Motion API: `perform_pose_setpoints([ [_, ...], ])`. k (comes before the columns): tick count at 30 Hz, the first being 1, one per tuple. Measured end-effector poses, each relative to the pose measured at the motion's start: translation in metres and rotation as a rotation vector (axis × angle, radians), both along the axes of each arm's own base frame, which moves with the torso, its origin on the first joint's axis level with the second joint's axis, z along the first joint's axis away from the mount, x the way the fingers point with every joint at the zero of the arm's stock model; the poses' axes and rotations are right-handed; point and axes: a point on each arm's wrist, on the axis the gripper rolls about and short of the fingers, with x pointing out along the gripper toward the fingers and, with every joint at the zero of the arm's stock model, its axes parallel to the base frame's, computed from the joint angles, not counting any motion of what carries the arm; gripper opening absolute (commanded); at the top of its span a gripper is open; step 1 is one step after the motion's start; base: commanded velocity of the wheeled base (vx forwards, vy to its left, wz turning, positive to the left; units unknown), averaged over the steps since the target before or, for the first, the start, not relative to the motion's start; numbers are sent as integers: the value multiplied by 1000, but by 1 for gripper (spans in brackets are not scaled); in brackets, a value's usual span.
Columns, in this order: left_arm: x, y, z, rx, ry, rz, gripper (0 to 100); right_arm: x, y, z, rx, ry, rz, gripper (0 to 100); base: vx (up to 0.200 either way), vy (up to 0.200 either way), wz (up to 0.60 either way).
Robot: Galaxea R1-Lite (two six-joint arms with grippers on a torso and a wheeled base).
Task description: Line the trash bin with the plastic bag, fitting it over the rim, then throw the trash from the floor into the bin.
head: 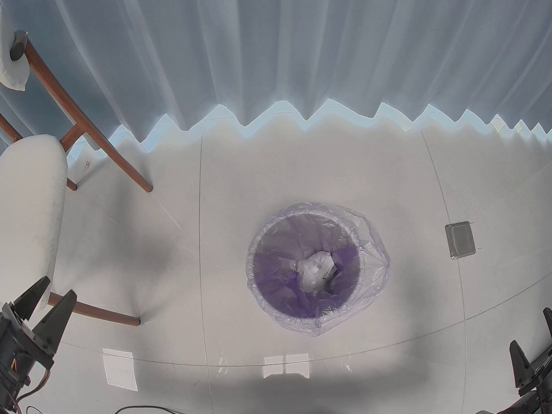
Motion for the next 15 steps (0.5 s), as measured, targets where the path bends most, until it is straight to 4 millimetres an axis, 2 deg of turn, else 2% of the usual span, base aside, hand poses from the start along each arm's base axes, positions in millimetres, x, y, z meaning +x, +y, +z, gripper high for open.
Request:
perform_pose_setpoints([
  [4,-25,2,-9,25,-20,1,100,-5,-2,-6,22,-12,-87,100,0,0,0],
  [8,-45,5,-32,60,40,38,100,-8,-4,-11,56,-12,-172,100,0,0,0],
  [12,-57,10,-52,60,111,200,100,-10,-5,-13,76,-10,-216,100,0,0,0],
  [15,-62,13,-58,71,117,344,100,-10,-5,-14,80,-7,-233,100,0,0,0],
])
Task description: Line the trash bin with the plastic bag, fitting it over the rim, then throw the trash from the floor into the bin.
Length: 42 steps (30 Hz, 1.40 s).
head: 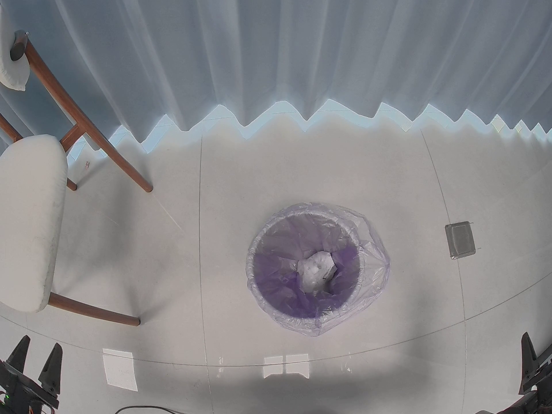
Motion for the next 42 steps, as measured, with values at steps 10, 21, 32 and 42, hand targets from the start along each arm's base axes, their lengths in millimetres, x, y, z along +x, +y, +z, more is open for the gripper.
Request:
perform_pose_setpoints([
  [10,-7,1,-9,22,8,20,100,0,1,-2,-22,17,36,100,0,0,0],
  [21,-10,1,-9,51,-14,197,100,5,1,-2,-21,85,47,100,0,0,0],
  [32,-10,-2,-11,153,-16,18,100,1,1,-2,-15,44,40,100,0,0,0],
  [42,-15,-2,-16,205,-33,-14,100,0,0,-3,2,28,-4,100,0,0,0],
])
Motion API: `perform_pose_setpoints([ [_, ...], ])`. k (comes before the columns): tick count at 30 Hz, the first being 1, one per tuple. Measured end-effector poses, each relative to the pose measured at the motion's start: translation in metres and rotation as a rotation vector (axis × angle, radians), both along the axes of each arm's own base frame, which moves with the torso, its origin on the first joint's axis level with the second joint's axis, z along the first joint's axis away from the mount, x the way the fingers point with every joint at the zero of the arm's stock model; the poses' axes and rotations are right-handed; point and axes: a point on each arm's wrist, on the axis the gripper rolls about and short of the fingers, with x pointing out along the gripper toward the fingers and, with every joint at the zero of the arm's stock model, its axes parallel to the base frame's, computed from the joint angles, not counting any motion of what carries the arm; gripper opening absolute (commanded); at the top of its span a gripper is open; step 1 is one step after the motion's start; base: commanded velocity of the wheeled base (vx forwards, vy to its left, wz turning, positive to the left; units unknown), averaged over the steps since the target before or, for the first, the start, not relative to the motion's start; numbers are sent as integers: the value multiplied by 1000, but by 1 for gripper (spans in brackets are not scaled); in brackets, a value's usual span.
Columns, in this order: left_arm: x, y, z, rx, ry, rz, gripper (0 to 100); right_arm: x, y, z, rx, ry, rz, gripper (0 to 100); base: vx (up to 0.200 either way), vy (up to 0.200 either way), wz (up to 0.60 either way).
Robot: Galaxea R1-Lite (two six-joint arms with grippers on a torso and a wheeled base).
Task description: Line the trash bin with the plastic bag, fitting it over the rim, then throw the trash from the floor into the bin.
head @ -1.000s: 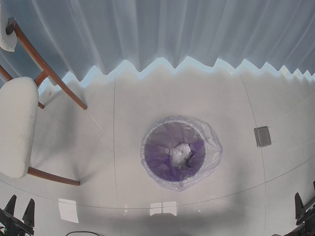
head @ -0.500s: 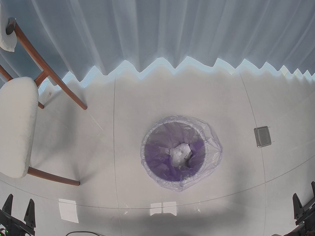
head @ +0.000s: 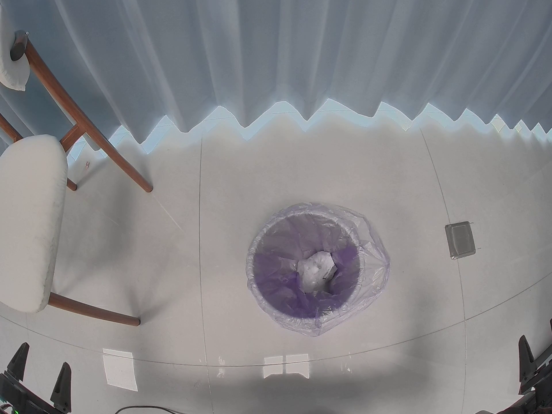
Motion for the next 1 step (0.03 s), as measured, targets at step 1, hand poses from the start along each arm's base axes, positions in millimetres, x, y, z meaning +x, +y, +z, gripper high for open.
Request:
perform_pose_setpoints([
  [1,0,0,0,0,-3,1,100,0,0,0,-3,0,0,100,0,0,0],
])
